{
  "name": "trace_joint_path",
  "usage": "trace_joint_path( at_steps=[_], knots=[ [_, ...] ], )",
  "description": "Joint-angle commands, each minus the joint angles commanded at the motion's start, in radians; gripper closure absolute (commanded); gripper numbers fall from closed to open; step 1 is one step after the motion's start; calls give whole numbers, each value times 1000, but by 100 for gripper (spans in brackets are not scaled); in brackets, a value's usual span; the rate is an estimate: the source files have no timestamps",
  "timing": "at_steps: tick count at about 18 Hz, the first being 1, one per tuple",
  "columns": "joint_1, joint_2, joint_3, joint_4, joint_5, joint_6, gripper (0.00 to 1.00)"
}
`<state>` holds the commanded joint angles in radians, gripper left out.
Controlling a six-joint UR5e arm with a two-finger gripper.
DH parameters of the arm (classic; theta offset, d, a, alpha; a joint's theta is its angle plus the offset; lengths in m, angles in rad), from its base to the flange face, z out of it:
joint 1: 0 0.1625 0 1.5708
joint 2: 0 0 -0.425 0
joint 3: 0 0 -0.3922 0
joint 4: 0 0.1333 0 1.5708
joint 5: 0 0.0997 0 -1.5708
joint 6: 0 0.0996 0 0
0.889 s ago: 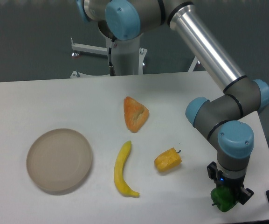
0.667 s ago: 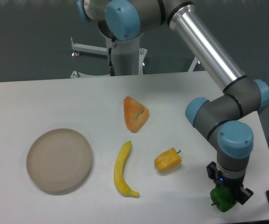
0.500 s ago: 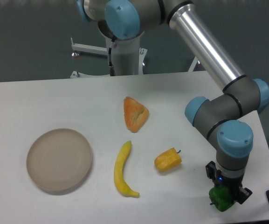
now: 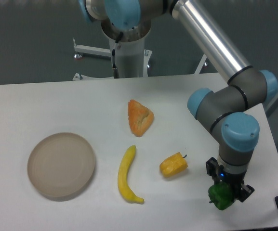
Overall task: Place the green pepper on the plate
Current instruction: 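Carry the green pepper across the table over the beige plate, then lower the green pepper onto the beige plate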
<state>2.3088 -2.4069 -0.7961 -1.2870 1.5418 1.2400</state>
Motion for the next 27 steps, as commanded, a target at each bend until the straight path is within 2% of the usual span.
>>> trace_joint_path(
  at_steps=[3, 5, 9, 14, 17, 21, 27],
  knots=[
    [-48, 50, -49, 0, -34, -63, 58],
    [-110, 100, -84, 0, -78, -193, 58],
    [-204, 161, -147, 0, -100, -348, 58],
    [-325, 227, -276, 9, -108, -549, 59],
    [-393, 236, -325, 20, -101, -689, 59],
    [-427, 255, -393, 35, -100, -718, 59],
    [-462, 247, -431, 34, -77, -787, 59]
  ],
)
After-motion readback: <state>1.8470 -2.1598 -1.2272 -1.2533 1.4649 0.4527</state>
